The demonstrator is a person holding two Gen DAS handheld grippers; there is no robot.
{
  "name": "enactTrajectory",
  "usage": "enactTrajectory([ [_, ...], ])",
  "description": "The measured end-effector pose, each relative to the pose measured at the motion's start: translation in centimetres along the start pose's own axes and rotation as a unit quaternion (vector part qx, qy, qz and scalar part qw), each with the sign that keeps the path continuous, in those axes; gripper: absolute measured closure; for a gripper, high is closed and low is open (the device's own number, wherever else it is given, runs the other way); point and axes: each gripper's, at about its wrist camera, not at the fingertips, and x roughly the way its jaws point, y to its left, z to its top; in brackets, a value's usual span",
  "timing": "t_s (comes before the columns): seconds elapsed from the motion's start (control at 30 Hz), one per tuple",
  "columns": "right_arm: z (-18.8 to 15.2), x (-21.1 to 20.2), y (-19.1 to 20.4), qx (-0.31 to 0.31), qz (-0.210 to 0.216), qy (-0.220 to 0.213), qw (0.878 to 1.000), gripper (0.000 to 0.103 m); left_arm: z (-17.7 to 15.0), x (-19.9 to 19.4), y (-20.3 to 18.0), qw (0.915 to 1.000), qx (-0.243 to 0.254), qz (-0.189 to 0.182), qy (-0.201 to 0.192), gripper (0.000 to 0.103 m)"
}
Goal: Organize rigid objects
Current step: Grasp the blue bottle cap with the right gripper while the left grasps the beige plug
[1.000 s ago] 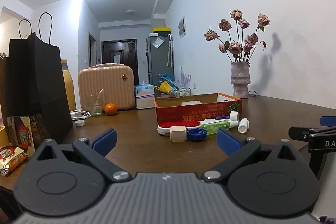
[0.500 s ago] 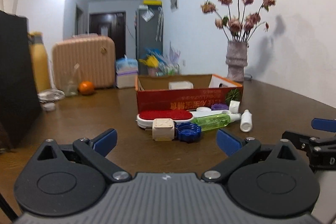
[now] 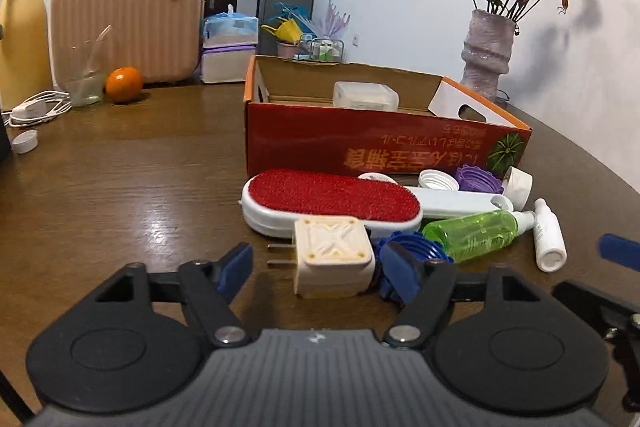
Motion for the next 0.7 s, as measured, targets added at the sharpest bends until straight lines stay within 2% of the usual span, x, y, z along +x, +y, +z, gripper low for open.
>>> enactTrajectory([
  [0.13, 0.4, 2.1, 0.7, -0.011, 0.011, 0.008, 1.000, 0.008, 0.3, 1.3, 0.1, 0.9997, -0.002, -0.019, 0.017, 0.034],
  [0.23, 0.4, 3.0, 1.0, -0.011, 0.016, 0.019, 1.000, 0.009, 0.4, 1.3, 0.6, 0.9992, -0.015, -0.031, 0.021, 0.036],
  [0.33, 0.4, 3.6, 1.5, -0.013, 0.020, 0.025, 0.999, 0.009, 0.2, 0.3, 1.2, 0.9985, -0.030, -0.035, 0.031, 0.036],
  [0.5, 0.5, 4.3, 3.3, -0.030, 0.046, 0.035, 0.998, 0.009, -0.7, -2.6, 2.6, 0.9979, -0.045, -0.042, 0.021, 0.036],
  [0.57, 0.5, 5.0, 4.3, -0.040, 0.053, 0.045, 0.997, 0.014, -1.0, -3.6, 3.3, 0.9979, -0.050, -0.038, 0.014, 0.036],
  [0.7, 0.7, 6.9, 5.9, -0.043, 0.067, 0.093, 0.992, 0.025, -1.8, -5.3, 4.9, 0.9980, -0.060, -0.017, 0.010, 0.036],
])
